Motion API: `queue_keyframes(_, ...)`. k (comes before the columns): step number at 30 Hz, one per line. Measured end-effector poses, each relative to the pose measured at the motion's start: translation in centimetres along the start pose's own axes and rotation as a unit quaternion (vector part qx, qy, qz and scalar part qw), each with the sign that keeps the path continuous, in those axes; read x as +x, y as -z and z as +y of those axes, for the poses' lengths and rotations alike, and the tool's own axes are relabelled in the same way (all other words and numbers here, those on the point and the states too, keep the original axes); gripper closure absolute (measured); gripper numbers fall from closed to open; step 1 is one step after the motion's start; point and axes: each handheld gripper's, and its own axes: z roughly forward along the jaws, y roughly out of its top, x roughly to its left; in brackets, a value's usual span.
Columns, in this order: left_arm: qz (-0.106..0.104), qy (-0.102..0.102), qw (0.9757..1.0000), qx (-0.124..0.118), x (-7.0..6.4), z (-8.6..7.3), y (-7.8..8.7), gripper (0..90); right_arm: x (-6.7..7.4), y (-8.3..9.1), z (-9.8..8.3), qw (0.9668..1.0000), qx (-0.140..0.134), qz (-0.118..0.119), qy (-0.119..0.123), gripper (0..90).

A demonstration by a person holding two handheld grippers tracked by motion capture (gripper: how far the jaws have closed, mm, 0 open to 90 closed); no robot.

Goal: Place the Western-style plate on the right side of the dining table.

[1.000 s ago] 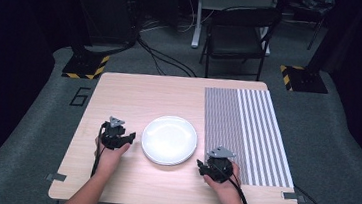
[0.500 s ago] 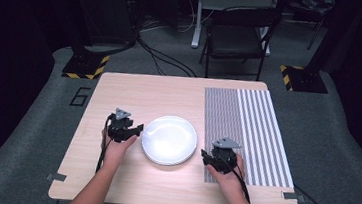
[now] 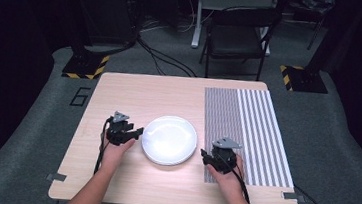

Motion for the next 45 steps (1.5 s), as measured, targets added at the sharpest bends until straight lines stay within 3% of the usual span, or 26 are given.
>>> queue_keyframes(6, -0.013, 0.002, 0.9999, 0.0, -0.4, 0.2, 0.0, 50.7, -0.1, -0.1, -0.1, 0.9999, 0.002, -0.004, -0.01, 48.0)
queue_keyframes(13, -0.029, 0.021, 0.9994, -0.003, -0.4, 0.7, 0.1, 52.3, -0.1, -0.1, 0.3, 0.9997, -0.002, -0.007, -0.022, 46.6)
queue_keyframes(18, -0.052, 0.058, 0.997, -0.005, 0.3, 0.8, -0.1, 53.7, 0.0, -0.4, 0.7, 0.9995, 0.001, -0.01, -0.029, 47.3)
queue_keyframes(26, -0.068, 0.08, 0.9944, 0.001, 0.6, 1.2, -0.6, 55.0, 0.1, -0.8, 0.8, 0.9987, 0.007, -0.004, -0.05, 49.3)
queue_keyframes(35, -0.084, 0.091, 0.992, 0.025, 0.3, 1.2, -1.5, 57.4, 0.3, -1.4, 1.2, 0.9981, 0.012, 0.005, -0.06, 50.7)
queue_keyframes(45, -0.093, 0.087, 0.9911, 0.041, 0.0, 1.0, -1.9, 58.7, 0.1, -1.5, 1.2, 0.9972, 0.015, 0.012, -0.072, 50.2)
